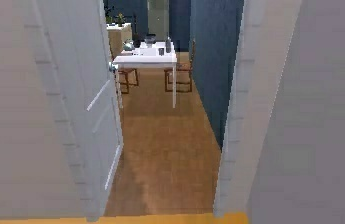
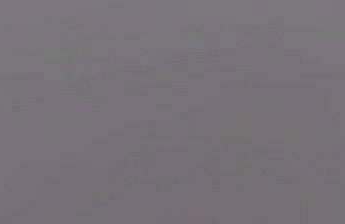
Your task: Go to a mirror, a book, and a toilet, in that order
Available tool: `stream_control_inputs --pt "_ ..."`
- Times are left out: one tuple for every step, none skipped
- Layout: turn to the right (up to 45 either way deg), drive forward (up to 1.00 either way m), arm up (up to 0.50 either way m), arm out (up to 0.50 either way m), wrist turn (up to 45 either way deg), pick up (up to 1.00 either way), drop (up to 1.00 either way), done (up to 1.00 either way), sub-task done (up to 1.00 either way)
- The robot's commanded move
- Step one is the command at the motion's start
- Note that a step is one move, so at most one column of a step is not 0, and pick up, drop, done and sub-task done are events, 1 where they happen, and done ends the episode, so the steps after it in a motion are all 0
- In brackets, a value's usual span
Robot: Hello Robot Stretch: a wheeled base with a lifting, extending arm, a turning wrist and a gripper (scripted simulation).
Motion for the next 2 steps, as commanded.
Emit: stream_control_inputs --pt "0.0 1.0 0.0 0.0 0.0 0.0 0.0 0.0 0.0" --pt "9.0 0.0 0.0 0.0 0.0 0.0 0.0 0.0 0.0"
